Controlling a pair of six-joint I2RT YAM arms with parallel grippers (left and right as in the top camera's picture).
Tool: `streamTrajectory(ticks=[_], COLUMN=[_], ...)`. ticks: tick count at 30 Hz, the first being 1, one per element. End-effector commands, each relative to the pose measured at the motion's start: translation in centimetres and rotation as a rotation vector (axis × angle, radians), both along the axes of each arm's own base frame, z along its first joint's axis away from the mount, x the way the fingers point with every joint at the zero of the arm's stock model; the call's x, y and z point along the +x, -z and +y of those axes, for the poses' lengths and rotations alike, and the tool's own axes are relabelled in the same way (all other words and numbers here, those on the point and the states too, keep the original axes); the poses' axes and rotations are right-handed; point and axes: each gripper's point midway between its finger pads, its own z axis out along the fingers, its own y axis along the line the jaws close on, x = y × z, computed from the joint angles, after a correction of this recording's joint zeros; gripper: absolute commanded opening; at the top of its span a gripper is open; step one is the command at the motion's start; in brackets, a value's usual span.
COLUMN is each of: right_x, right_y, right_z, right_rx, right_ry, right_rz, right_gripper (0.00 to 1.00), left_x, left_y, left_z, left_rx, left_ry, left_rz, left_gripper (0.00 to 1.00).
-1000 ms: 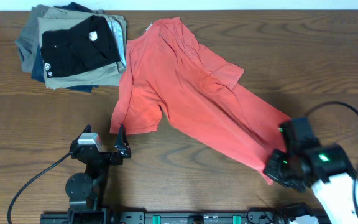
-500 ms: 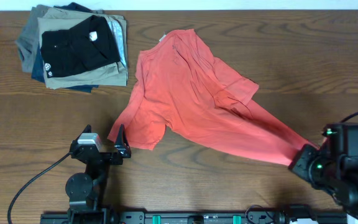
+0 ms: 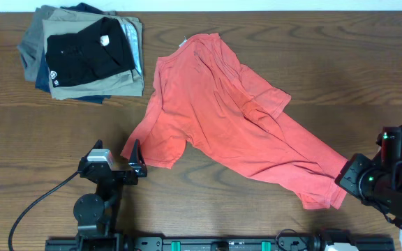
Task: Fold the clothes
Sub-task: 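Grasp the shirt's left edge with the left gripper while right holds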
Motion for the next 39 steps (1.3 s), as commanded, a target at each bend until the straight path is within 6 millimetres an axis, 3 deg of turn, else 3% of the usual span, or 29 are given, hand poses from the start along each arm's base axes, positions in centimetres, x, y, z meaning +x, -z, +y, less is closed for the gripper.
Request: streamTrajectory(ticks=[1,6,9,14,21,24,29,34,39], right_x=[-0.2,-0.2,-0.3,-0.6,-0.1,0.3,0.3,-0.7,-0.6], right_y=[-0.3,-0.3,-0.1,1.1,4.6,6.2,9.0,10.8,11.0], right_z=[-0.1,0.3,0.6,0.7,2.1,3.5,4.6,4.6,4.6], right_rx=[-0.004,0.015,0.031,0.038,0.118,0.203,0.266,0.266,0.26], right_ry=[-0.013,-0.021,-0.028,-0.029,-0.052,-0.077,-0.091,-0.1,-0.12], right_rz=[-0.005,-0.002,0.006,0.043,0.096,0.109,0.143,0.199,0.192], right_gripper=[0.05,0.54,0.65,0.68,0.73,0.73,0.71,0.72,0.72], left_x=[-0.1,-0.1,-0.1,-0.1,0.0,-0.4,-0.8,-1.2,-1.2], left_y=[1.6,1.6,1.6,1.6,0.8,1.3,1.4,-0.2,-2.6], left_z=[-0.1,-0.1,-0.1,-0.1,-0.2,-2.3,-4.0,-5.3,-5.5], left_rx=[0.003,0.003,0.003,0.003,-0.007,-0.128,-0.26,-0.26,-0.216], left_ry=[0.007,0.007,0.007,0.007,0.011,0.123,0.213,0.297,0.31], left_rz=[0.047,0.047,0.047,0.047,0.015,0.057,0.097,0.068,0.08], left_gripper=[0.98,0.98,0.98,0.98,0.98,0.98,0.98,0.98,0.98])
